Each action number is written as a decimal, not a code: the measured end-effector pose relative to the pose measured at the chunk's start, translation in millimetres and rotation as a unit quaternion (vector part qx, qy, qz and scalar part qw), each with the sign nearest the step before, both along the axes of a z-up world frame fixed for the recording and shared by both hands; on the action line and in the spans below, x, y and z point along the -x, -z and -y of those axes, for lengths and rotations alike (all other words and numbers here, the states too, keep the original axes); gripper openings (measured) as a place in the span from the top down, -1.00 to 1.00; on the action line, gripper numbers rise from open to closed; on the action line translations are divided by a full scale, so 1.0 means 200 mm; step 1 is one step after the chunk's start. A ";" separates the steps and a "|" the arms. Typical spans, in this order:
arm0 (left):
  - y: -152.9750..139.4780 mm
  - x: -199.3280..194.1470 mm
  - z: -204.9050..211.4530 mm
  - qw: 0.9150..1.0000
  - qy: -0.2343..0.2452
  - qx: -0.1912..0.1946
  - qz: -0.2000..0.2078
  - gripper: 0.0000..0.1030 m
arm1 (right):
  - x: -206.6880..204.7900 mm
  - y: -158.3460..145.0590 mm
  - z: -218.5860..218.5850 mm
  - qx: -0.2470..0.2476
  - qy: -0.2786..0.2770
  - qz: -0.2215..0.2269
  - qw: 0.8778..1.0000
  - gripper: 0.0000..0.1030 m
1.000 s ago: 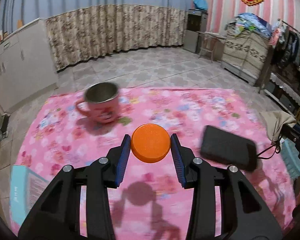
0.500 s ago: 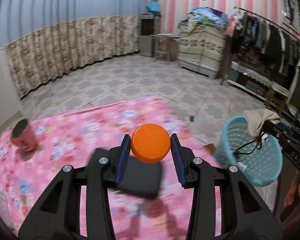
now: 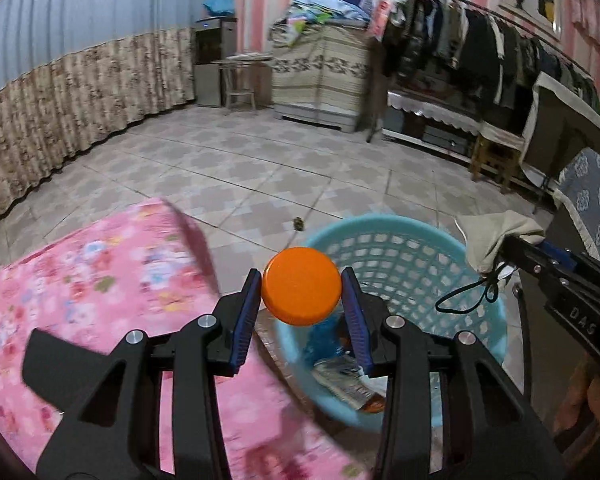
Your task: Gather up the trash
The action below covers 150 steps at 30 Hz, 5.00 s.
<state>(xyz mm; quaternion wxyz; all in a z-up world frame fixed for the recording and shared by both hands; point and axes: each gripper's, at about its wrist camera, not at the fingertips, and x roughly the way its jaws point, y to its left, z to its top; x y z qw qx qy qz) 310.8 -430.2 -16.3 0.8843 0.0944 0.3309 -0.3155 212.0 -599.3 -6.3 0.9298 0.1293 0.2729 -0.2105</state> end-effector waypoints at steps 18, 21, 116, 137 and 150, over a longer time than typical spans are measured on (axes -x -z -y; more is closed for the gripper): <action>-0.09 0.01 -0.10 0.998 -0.040 0.000 0.046 -0.90 | -0.05 0.09 0.01 -0.004 0.004 -0.021 1.000 0.37; -0.13 0.02 -0.20 0.996 -0.063 -0.002 0.059 -0.90 | -0.09 0.11 -0.01 -0.009 -0.005 -0.030 1.000 0.22; 0.03 1.34 -2.25 0.942 -0.298 0.043 0.145 -0.90 | 0.85 0.21 -1.99 0.094 -0.194 0.103 0.971 -0.92; 0.07 1.34 -2.23 0.943 -0.295 0.032 0.150 -0.90 | 0.86 0.22 -1.98 0.093 -0.192 0.104 0.971 -0.92; 0.07 1.34 -2.23 0.943 -0.294 0.031 0.153 -0.90 | 0.86 0.22 -1.98 0.092 -0.193 0.104 0.971 -0.92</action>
